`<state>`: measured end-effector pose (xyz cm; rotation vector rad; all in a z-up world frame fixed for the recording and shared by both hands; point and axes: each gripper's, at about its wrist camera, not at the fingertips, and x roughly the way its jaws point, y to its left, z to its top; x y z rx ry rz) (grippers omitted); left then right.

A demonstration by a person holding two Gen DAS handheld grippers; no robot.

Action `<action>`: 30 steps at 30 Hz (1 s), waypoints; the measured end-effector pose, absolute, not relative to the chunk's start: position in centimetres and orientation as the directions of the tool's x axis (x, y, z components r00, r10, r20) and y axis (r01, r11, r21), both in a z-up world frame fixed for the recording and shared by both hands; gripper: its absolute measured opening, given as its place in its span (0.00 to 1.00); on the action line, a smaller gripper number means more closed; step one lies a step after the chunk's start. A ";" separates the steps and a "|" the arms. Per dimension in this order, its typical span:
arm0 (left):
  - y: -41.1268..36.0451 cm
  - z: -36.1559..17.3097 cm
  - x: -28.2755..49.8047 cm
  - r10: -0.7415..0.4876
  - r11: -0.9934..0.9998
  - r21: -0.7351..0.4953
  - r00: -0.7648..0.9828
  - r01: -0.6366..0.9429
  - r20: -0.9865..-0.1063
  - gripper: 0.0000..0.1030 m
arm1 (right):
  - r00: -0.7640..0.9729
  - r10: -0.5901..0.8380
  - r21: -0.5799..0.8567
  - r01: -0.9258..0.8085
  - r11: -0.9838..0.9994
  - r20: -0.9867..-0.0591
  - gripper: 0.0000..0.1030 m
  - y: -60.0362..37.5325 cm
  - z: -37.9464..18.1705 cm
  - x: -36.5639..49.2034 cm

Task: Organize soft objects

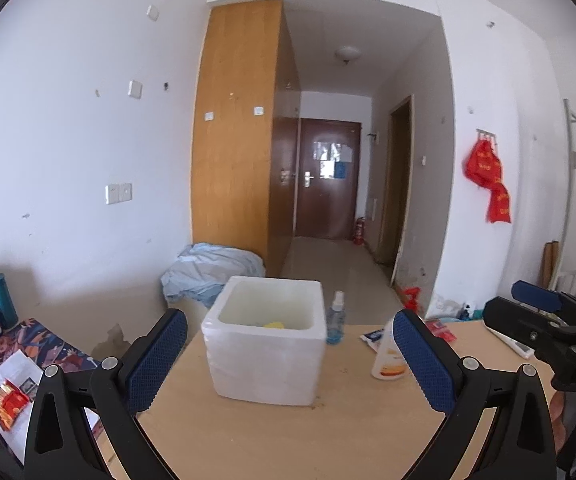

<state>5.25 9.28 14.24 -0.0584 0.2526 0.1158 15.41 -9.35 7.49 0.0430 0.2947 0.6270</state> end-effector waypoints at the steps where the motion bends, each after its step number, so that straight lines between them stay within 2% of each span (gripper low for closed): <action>1: 8.9 14.2 4.7 0.111 0.992 -0.035 0.963 -0.123 -0.246 1.00 | 0.772 0.584 0.127 -0.571 0.811 -0.251 1.00 -9.6 7.3 14.8; 6: 8.0 13.4 2.5 0.114 0.992 -0.026 0.971 -0.122 -0.209 1.00 | 0.792 0.571 0.115 -0.560 0.821 -0.219 1.00 -10.6 6.2 12.4; 14: 7.7 10.2 -0.6 0.099 0.990 -0.084 0.979 -0.115 -0.179 1.00 | 0.817 0.556 0.141 -0.539 0.830 -0.153 1.00 -12.5 4.0 9.2; 30: 4.7 5.0 -4.3 0.043 0.998 -0.034 0.989 -0.048 -0.141 1.00 | 0.847 0.509 0.166 -0.486 0.858 -0.151 1.00 -13.9 -1.2 5.5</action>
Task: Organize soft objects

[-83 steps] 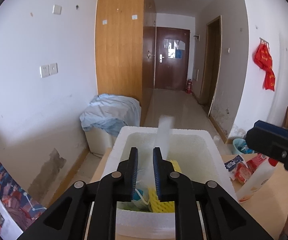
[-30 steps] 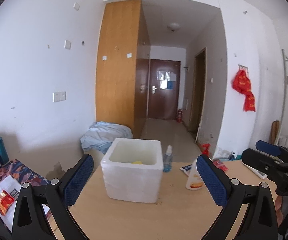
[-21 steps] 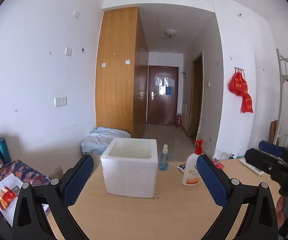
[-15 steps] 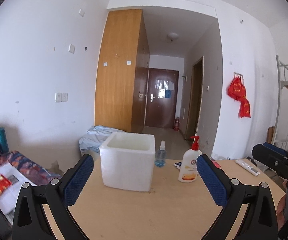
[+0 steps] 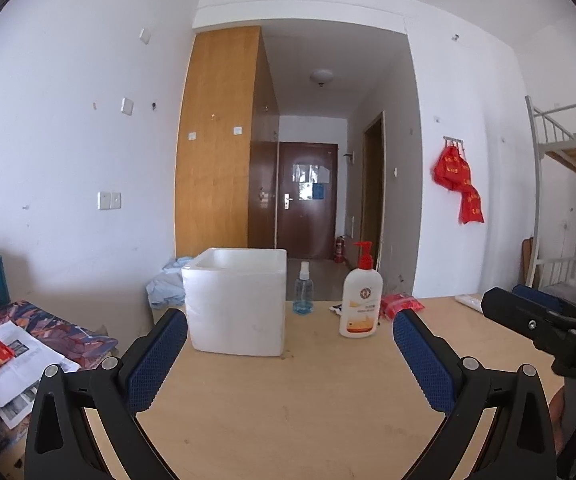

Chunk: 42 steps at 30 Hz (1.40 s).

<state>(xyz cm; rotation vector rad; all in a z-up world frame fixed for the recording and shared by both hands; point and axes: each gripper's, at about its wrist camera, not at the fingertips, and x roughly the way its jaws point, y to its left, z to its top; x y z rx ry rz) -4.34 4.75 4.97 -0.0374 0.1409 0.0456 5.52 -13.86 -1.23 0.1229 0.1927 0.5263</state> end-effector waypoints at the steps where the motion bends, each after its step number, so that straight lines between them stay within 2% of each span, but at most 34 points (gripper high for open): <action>1: 4.6 4.7 -4.4 0.040 0.998 -0.035 0.989 -0.046 -0.145 1.00 | 0.852 0.504 0.163 -0.482 0.861 -0.145 1.00 -14.0 -1.5 5.2; 10: 4.3 2.6 -4.1 0.042 0.998 -0.043 0.981 -0.051 -0.189 1.00 | 0.858 0.485 0.155 -0.463 0.873 -0.166 1.00 -14.3 -3.5 4.0; 42: 4.0 2.7 -4.0 0.008 0.999 -0.043 0.979 -0.017 -0.204 1.00 | 0.854 0.490 0.179 -0.461 0.869 -0.174 1.00 -15.1 -3.1 4.4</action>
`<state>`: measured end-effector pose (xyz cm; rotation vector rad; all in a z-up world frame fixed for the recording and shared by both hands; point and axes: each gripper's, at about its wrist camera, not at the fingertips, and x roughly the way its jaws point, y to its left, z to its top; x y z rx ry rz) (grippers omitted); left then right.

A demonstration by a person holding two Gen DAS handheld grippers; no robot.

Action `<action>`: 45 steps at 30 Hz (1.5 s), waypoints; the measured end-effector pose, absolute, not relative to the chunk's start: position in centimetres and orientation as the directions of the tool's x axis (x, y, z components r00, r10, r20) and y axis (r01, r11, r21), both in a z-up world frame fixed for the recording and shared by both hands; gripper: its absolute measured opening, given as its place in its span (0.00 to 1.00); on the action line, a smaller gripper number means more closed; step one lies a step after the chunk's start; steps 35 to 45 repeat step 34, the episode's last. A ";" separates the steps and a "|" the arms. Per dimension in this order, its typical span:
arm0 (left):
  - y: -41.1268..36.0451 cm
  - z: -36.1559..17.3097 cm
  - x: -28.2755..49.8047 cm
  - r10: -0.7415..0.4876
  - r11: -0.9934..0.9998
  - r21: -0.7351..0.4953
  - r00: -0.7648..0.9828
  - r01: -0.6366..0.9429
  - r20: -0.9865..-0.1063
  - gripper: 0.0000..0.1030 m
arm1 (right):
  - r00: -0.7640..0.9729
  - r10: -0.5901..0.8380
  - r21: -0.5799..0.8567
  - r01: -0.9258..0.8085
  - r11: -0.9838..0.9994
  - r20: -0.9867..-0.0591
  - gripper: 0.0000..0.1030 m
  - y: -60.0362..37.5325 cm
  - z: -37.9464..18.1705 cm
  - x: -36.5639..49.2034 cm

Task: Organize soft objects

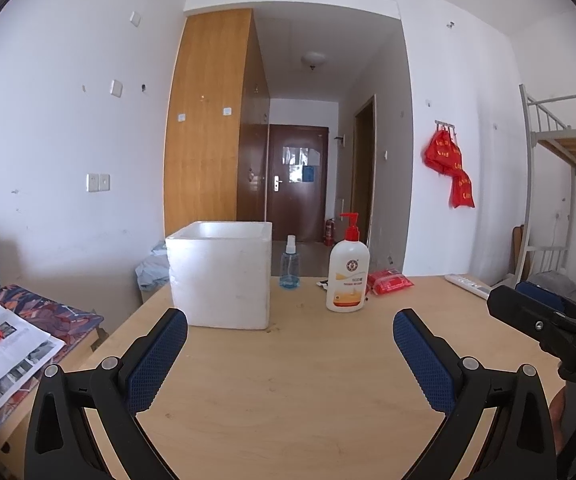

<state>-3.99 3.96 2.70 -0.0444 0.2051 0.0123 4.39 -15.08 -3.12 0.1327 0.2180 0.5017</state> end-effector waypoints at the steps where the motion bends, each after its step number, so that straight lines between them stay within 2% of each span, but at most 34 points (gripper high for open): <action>1: 4.0 2.7 -4.0 0.009 0.999 -0.043 0.979 -0.018 -0.203 1.00 | 0.854 0.490 0.179 -0.461 0.869 -0.176 1.00 -15.1 -3.1 4.4; 45: 3.9 2.9 -4.1 0.006 0.999 -0.045 0.978 -0.016 -0.210 1.00 | 0.849 0.494 0.181 -0.465 0.867 -0.188 1.00 -14.8 -3.2 4.5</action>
